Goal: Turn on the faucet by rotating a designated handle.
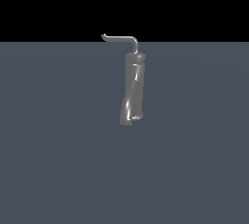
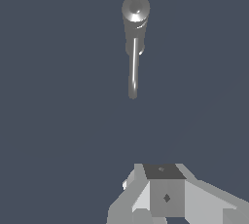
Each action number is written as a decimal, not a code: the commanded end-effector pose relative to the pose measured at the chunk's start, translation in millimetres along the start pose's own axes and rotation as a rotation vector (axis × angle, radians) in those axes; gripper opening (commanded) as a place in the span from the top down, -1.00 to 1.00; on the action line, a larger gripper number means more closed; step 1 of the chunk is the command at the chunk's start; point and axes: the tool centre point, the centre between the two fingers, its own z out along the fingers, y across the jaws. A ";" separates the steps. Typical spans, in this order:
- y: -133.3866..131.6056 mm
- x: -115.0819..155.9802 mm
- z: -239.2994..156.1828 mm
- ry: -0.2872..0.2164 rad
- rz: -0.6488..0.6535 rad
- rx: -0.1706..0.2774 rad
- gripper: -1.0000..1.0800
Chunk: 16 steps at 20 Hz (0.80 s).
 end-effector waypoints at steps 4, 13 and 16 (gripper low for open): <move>-4.4 23.3 3.8 -0.013 0.099 0.035 1.00; -14.0 74.6 18.4 -0.048 0.326 0.088 1.00; -17.3 92.0 25.3 -0.061 0.407 0.098 1.00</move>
